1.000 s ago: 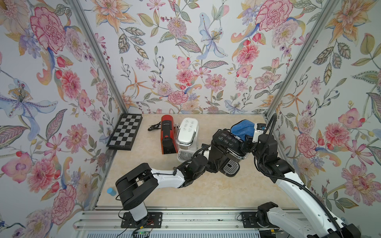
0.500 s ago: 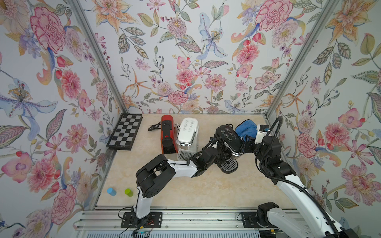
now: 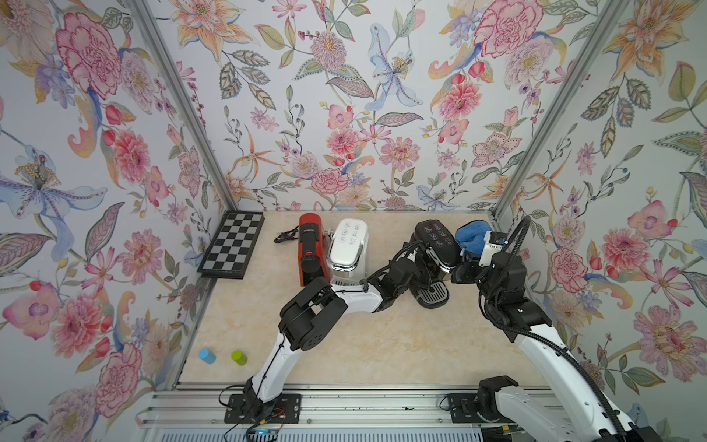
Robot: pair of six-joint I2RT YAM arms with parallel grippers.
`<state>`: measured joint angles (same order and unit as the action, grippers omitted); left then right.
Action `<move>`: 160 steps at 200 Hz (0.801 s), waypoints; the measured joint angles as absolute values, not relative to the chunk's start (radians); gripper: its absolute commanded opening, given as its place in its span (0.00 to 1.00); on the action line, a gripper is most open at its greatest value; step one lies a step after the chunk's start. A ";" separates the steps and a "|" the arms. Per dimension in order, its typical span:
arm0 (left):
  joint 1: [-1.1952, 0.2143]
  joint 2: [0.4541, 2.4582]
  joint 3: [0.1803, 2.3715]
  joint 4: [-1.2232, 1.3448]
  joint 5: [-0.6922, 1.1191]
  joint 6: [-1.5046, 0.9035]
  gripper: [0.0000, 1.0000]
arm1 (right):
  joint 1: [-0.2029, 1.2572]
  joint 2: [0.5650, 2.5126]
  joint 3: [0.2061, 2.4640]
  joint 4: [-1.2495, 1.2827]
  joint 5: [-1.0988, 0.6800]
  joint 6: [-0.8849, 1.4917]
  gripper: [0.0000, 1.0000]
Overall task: Wipe the surface of a coffee machine
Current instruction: Move the coffee machine to the center of the board.
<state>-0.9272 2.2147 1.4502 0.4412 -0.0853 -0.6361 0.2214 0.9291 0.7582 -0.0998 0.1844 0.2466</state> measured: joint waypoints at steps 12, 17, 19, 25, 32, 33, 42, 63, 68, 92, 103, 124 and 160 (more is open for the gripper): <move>-0.923 2.222 1.461 0.442 -0.075 -0.636 0.96 | 0.222 0.929 0.762 -0.105 0.183 0.247 0.34; -0.923 2.222 1.462 0.440 -0.071 -0.636 0.96 | 0.222 0.929 0.766 -0.110 0.183 0.247 0.34; -0.923 2.222 1.462 0.440 -0.070 -0.636 0.96 | 0.222 0.929 0.767 -0.112 0.182 0.247 0.34; -0.922 2.222 1.462 0.440 -0.067 -0.636 0.96 | 0.222 0.929 0.773 -0.120 0.178 0.247 0.34; -0.922 2.222 1.462 0.440 -0.066 -0.636 0.96 | 0.223 0.929 0.781 -0.131 0.171 0.247 0.34; -0.922 2.222 1.462 0.440 -0.066 -0.636 0.96 | 0.223 0.929 0.783 -0.134 0.170 0.247 0.34; -0.922 2.221 1.459 0.441 -0.065 -0.636 0.97 | 0.228 0.931 0.794 -0.147 0.163 0.247 0.33; -0.921 2.186 1.408 0.443 -0.057 -0.634 0.97 | 0.267 0.947 0.828 -0.176 0.157 0.243 0.34; -0.921 2.172 1.389 0.441 -0.056 -0.632 0.97 | 0.283 0.952 0.839 -0.183 0.161 0.239 0.34; -0.921 2.080 1.305 0.427 -0.036 -0.623 0.95 | 0.379 0.979 0.891 -0.204 0.192 0.213 0.34; -0.924 2.023 1.277 0.421 -0.028 -0.614 0.95 | 0.423 0.993 0.920 -0.213 0.211 0.199 0.34; -0.928 1.915 1.262 0.402 -0.026 -0.596 0.95 | 0.480 1.031 0.982 -0.222 0.233 0.171 0.34; -0.930 1.688 1.179 0.376 -0.073 -0.555 0.96 | 0.550 1.121 1.087 -0.224 0.206 0.133 0.34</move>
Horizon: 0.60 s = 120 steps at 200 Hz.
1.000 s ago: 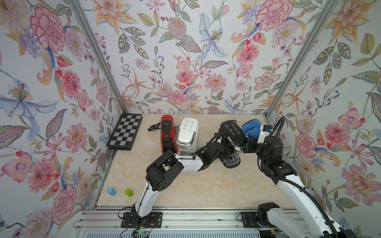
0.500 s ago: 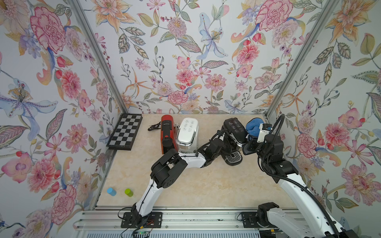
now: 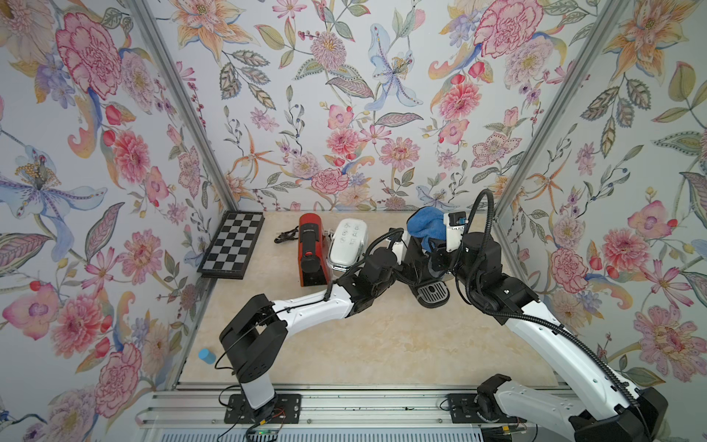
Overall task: Wipe the surface of a coffee machine
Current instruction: Move the coffee machine to the center of the board, then wipe the dirt from the surface of the coffee machine.
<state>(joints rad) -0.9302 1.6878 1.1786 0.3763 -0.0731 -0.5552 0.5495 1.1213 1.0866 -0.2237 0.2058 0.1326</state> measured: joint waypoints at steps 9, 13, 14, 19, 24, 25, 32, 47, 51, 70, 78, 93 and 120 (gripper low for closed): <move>-0.926 1.629 1.142 0.365 -0.089 -0.546 0.96 | 0.571 1.153 1.112 -0.224 0.190 0.120 0.34; -0.923 1.600 1.124 0.359 -0.093 -0.542 0.96 | 0.581 1.167 1.121 -0.224 0.183 0.115 0.34; -0.923 1.596 1.121 0.358 -0.093 -0.541 0.96 | 0.585 1.172 1.126 -0.224 0.182 0.112 0.34; -0.920 1.564 1.098 0.351 -0.096 -0.538 0.96 | 0.598 1.191 1.139 -0.224 0.171 0.105 0.34; -0.915 1.534 1.074 0.348 -0.099 -0.537 0.96 | 0.611 1.210 1.151 -0.224 0.165 0.097 0.34; -0.913 1.525 1.068 0.345 -0.101 -0.535 0.96 | 0.614 1.213 1.153 -0.223 0.164 0.096 0.34; -0.905 1.483 1.037 0.335 -0.108 -0.533 0.96 | 0.638 1.238 1.168 -0.223 0.159 0.084 0.34; -0.884 1.398 0.981 0.303 -0.125 -0.530 0.96 | 0.686 1.288 1.194 -0.220 0.144 0.060 0.34; -0.878 1.378 0.967 0.292 -0.133 -0.530 0.96 | 0.698 1.300 1.204 -0.221 0.138 0.055 0.34; -0.836 1.288 0.918 0.240 -0.156 -0.538 0.96 | 0.743 1.364 1.256 -0.221 0.102 0.036 0.34; -0.813 1.254 0.896 0.225 -0.166 -0.546 0.96 | 0.760 1.391 1.279 -0.220 0.088 0.031 0.34; -0.779 1.176 0.834 0.211 -0.198 -0.566 0.96 | 0.799 1.439 1.320 -0.218 0.080 0.022 0.34; -0.728 1.027 0.727 0.170 -0.242 -0.598 0.95 | 0.876 1.513 1.380 -0.214 0.063 0.015 0.34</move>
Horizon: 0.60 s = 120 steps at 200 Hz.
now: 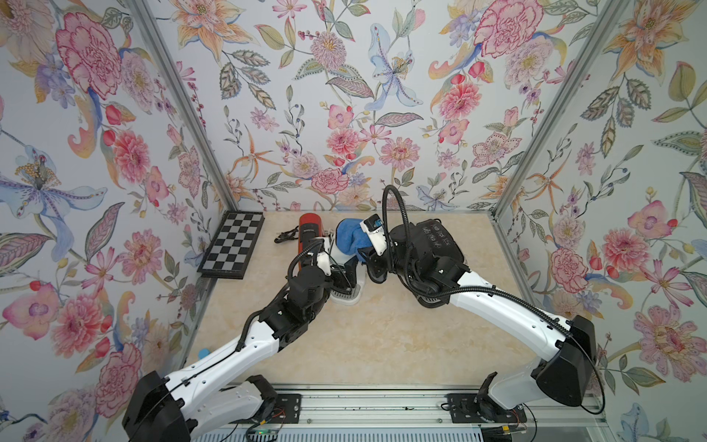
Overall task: Wipe the surface of a coffee machine
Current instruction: Wipe the dirt from the surface of the coffee machine.
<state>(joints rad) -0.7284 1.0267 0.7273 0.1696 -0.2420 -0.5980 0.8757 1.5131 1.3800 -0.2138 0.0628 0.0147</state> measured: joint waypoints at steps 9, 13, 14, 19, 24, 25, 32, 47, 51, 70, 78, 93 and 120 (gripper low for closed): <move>-0.701 0.989 0.709 0.156 -0.242 -0.612 0.94 | 0.896 1.539 1.399 -0.213 0.042 0.015 0.33; -0.686 0.972 0.701 0.149 -0.244 -0.617 0.94 | 0.902 1.551 1.409 -0.212 0.035 0.017 0.33; -0.682 0.966 0.698 0.148 -0.244 -0.620 0.94 | 0.905 1.556 1.413 -0.212 0.030 0.018 0.33; -0.667 0.947 0.689 0.142 -0.245 -0.627 0.93 | 0.909 1.570 1.424 -0.212 0.024 0.019 0.33; -0.654 0.926 0.679 0.138 -0.248 -0.634 0.93 | 0.915 1.590 1.439 -0.212 0.014 0.023 0.33; -0.651 0.920 0.677 0.137 -0.249 -0.637 0.93 | 0.915 1.592 1.441 -0.212 0.014 0.023 0.33; -0.639 0.894 0.664 0.133 -0.255 -0.646 0.93 | 0.921 1.621 1.462 -0.212 0.007 0.027 0.33; -0.624 0.841 0.634 0.123 -0.270 -0.666 0.93 | 0.928 1.687 1.507 -0.205 0.003 0.035 0.32; -0.621 0.833 0.627 0.122 -0.270 -0.671 0.93 | 0.930 1.704 1.520 -0.205 0.004 0.035 0.32; -0.601 0.818 0.603 0.112 -0.270 -0.683 0.93 | 0.926 1.780 1.589 -0.208 0.009 0.046 0.32; -0.595 0.819 0.593 0.111 -0.270 -0.690 0.93 | 0.922 1.805 1.621 -0.209 0.014 0.049 0.32; -0.593 0.820 0.575 0.104 -0.269 -0.695 0.93 | 0.908 1.836 1.669 -0.217 0.026 0.057 0.32; -0.593 0.820 0.535 0.106 -0.266 -0.697 0.93 | 0.860 1.879 1.726 -0.221 0.036 0.074 0.32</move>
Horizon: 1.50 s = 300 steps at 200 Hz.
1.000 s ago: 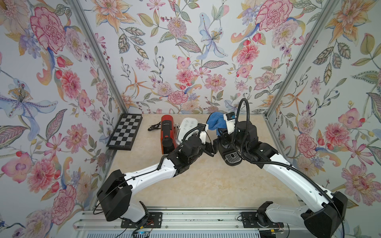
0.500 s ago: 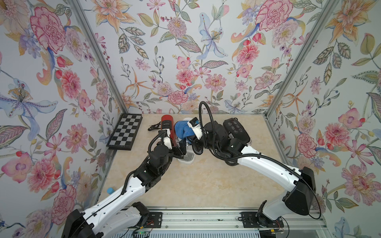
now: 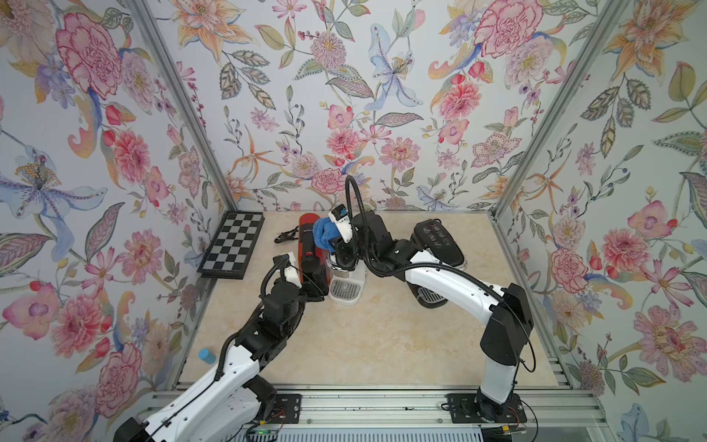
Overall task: Wipe the surface of a coffee machine
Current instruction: Wipe the dirt from the surface of the coffee machine.
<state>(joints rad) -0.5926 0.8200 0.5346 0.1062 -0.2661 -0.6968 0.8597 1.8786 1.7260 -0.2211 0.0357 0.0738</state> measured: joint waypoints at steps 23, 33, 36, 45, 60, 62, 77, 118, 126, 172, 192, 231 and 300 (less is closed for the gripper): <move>-0.588 0.830 0.514 0.108 -0.266 -0.697 0.94 | 0.812 1.917 1.773 -0.220 0.038 0.089 0.32; -0.588 0.839 0.511 0.109 -0.265 -0.696 0.94 | 0.792 1.938 1.794 -0.219 0.037 0.096 0.32; -0.588 0.841 0.510 0.109 -0.264 -0.696 0.94 | 0.786 1.944 1.800 -0.218 0.037 0.100 0.32; -0.588 0.847 0.507 0.113 -0.262 -0.696 0.94 | 0.773 1.958 1.814 -0.214 0.036 0.107 0.32; -0.587 0.852 0.495 0.128 -0.253 -0.695 0.95 | 0.754 1.974 1.831 -0.212 0.034 0.117 0.32; -0.587 0.853 0.495 0.128 -0.251 -0.695 0.95 | 0.752 1.975 1.831 -0.210 0.034 0.119 0.32; -0.586 0.866 0.490 0.135 -0.240 -0.691 0.96 | 0.740 1.977 1.831 -0.205 0.033 0.124 0.32; -0.582 0.896 0.468 0.159 -0.213 -0.689 0.96 | 0.741 1.954 1.770 -0.152 0.038 0.124 0.32; -0.582 0.898 0.465 0.161 -0.213 -0.689 0.96 | 0.746 1.940 1.750 -0.144 0.044 0.120 0.32; -0.582 0.933 0.464 0.193 -0.187 -0.689 0.96 | 0.845 1.858 1.661 -0.155 0.097 0.094 0.32; -0.582 0.947 0.463 0.213 -0.183 -0.689 0.96 | 0.900 1.851 1.658 -0.172 0.098 0.089 0.32; -0.582 0.963 0.463 0.226 -0.168 -0.689 0.96 | 0.945 1.874 1.700 -0.213 0.098 0.082 0.32; -0.582 0.945 0.459 0.225 -0.160 -0.694 0.96 | 0.786 1.937 1.784 -0.212 0.094 0.109 0.32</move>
